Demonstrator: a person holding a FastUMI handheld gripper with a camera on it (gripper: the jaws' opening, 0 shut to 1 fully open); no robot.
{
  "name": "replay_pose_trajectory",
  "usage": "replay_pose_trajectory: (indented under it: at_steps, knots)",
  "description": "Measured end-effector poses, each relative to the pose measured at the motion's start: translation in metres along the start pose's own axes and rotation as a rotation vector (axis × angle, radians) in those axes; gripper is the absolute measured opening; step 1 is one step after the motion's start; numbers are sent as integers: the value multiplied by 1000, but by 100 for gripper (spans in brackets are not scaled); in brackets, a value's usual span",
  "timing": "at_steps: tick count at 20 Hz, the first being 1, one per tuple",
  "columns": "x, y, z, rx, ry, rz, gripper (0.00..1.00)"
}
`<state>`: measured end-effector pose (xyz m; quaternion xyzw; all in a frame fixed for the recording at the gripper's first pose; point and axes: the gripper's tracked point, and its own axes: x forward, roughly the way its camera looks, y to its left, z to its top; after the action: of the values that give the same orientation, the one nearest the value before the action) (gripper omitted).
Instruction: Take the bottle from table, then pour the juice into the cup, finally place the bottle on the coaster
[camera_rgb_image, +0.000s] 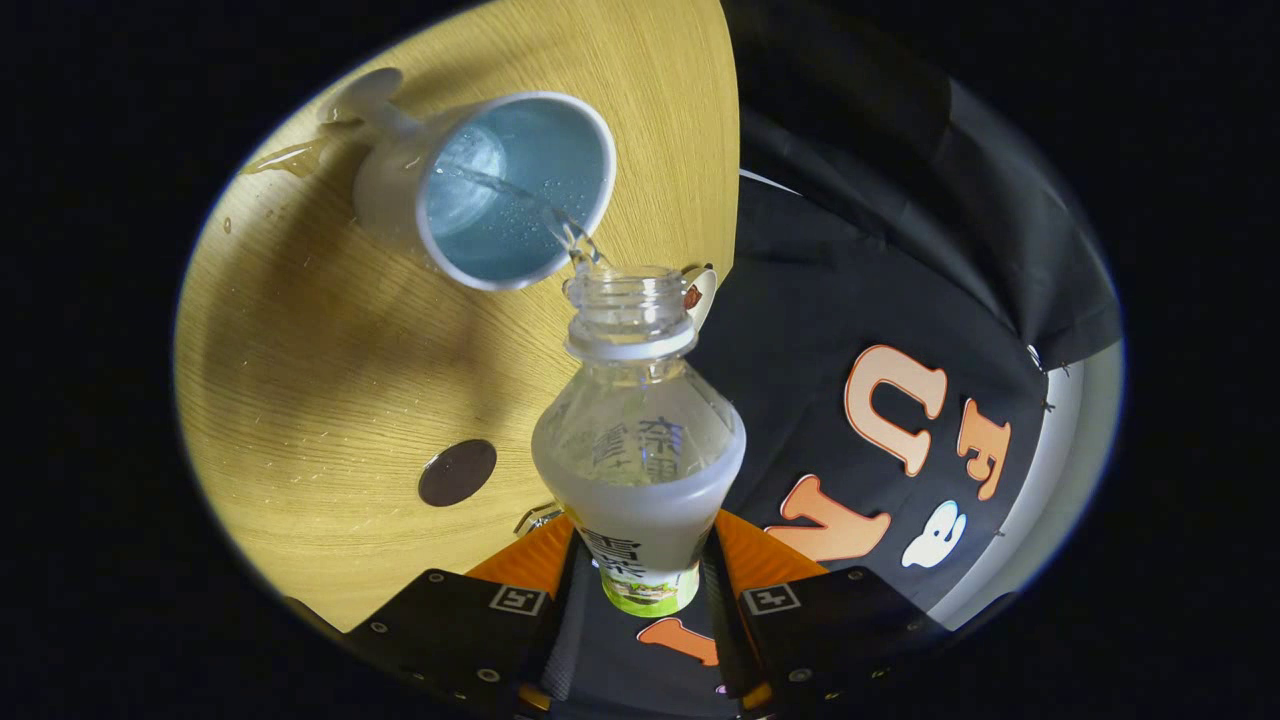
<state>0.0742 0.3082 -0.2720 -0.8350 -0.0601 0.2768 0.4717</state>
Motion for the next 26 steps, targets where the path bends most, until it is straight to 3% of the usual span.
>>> replay_pose_trajectory:
  at_steps: [26]
  knots:
    - [-2, -34, 7, -218, -40, -31, 56]
